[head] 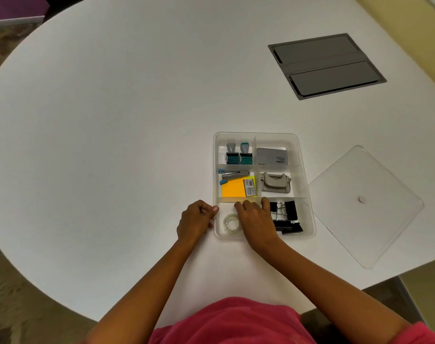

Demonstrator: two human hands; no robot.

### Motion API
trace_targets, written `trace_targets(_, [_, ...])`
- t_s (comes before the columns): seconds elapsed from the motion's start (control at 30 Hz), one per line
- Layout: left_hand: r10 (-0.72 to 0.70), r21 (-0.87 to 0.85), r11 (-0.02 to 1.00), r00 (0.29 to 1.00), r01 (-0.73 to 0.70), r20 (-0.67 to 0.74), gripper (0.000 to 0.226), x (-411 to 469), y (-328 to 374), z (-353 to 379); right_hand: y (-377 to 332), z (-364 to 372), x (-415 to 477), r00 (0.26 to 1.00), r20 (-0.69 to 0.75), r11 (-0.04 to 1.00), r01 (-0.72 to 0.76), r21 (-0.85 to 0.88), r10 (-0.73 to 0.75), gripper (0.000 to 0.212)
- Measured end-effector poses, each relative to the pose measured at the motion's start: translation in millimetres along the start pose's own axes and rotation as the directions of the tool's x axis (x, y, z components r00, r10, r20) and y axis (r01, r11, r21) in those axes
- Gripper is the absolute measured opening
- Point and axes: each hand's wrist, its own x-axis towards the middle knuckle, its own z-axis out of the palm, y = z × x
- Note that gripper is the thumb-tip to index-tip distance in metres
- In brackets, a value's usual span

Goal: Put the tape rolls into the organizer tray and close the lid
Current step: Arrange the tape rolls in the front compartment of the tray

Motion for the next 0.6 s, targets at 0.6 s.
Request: trace_targets(0.6, [-0.011,-0.018,1.000,1.000,0.011,-0.001,0.020,2.2,-2.2,1.3,8.9,-36.8,-30.6,0.956,-0.274,0.986,-0.063,0.154,0.104,0.048])
